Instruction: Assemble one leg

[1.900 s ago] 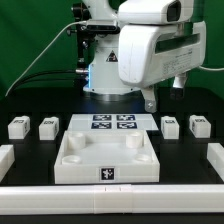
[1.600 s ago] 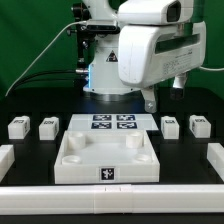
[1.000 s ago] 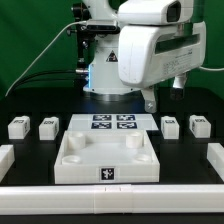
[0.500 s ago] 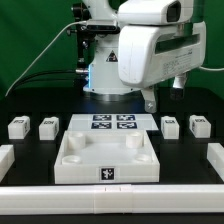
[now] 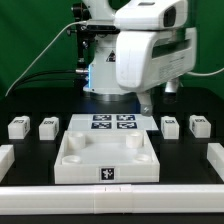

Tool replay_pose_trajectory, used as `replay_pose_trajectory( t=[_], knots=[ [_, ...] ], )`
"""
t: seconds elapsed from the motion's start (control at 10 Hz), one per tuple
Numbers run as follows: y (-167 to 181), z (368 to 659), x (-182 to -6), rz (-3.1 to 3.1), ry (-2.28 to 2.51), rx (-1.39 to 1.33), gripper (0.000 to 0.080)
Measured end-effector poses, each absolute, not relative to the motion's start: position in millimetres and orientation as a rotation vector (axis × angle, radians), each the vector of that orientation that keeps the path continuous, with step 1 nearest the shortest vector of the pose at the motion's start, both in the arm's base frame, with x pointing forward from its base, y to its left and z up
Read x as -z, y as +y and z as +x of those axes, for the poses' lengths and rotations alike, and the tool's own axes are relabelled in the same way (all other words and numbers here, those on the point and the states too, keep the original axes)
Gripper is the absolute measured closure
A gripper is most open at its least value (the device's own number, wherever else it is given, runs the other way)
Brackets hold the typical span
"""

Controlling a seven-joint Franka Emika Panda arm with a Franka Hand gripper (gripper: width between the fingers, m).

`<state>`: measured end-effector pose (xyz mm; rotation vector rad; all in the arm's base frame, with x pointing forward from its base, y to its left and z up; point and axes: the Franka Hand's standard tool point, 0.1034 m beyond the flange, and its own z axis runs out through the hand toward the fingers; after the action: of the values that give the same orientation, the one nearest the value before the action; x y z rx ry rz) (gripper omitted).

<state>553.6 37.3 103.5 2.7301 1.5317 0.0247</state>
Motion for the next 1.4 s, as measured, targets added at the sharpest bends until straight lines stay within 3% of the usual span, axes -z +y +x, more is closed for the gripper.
replay_pose_trajectory(
  t=[0.3,0.9,1.4],
  knots=[
    [10,542,-92.1,2.654,1.647,-0.043,0.0150],
    [9,539,-85.3,2.642,1.662,-0.057,0.0149],
    [9,479,-60.2,2.492,1.926,0.007,0.0150]
  ],
)
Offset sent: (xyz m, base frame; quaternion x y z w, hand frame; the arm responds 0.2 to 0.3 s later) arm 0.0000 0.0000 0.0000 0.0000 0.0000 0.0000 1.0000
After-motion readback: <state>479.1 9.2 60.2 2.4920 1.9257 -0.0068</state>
